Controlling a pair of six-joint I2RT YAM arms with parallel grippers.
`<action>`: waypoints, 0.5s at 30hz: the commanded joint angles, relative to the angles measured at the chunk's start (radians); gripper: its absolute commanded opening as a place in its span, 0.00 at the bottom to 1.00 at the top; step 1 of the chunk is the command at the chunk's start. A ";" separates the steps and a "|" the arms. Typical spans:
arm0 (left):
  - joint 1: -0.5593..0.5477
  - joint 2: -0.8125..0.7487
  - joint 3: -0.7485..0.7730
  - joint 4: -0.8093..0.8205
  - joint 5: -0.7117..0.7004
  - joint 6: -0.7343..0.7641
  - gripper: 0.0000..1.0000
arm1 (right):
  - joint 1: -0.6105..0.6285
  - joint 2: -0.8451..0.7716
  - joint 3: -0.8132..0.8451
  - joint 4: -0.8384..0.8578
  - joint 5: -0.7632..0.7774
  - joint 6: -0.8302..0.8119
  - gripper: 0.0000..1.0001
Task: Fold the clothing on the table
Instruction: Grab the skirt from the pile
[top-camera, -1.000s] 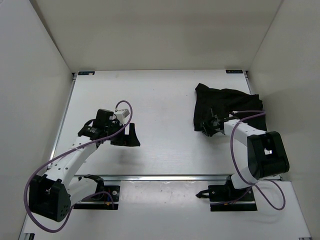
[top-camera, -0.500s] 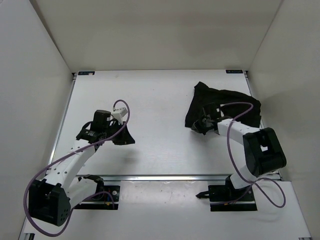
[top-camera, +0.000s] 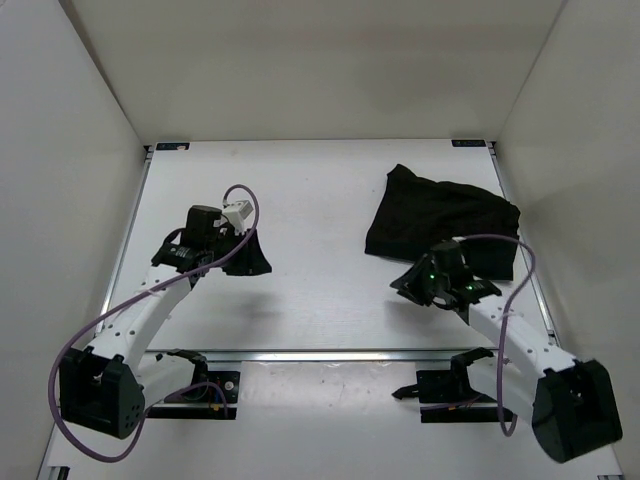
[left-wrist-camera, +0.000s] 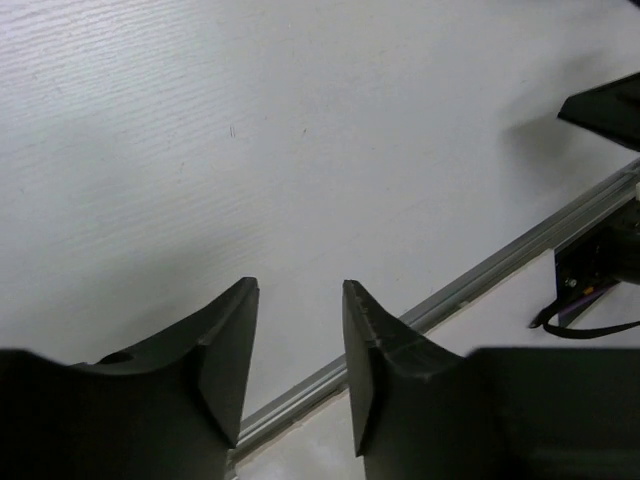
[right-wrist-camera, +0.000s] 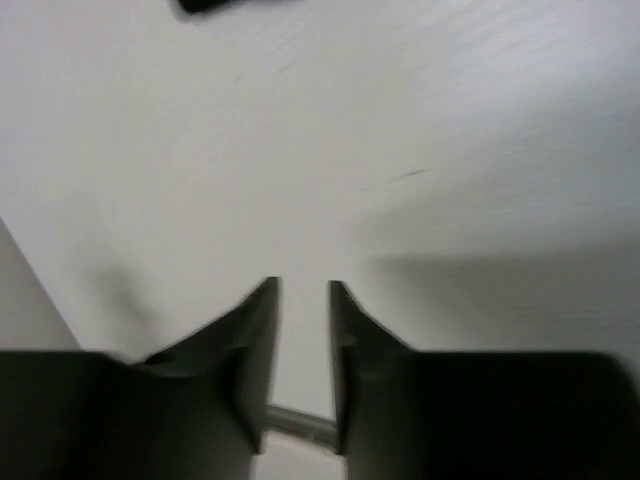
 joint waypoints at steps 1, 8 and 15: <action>-0.017 -0.003 -0.010 0.055 0.027 -0.046 0.54 | -0.138 -0.111 -0.119 0.093 -0.025 0.073 0.29; 0.001 -0.020 -0.022 0.049 0.008 -0.054 0.55 | -0.166 0.084 -0.103 0.316 0.005 0.219 0.46; 0.024 -0.011 -0.030 0.041 0.006 -0.058 0.53 | -0.087 0.409 0.071 0.455 0.100 0.414 0.53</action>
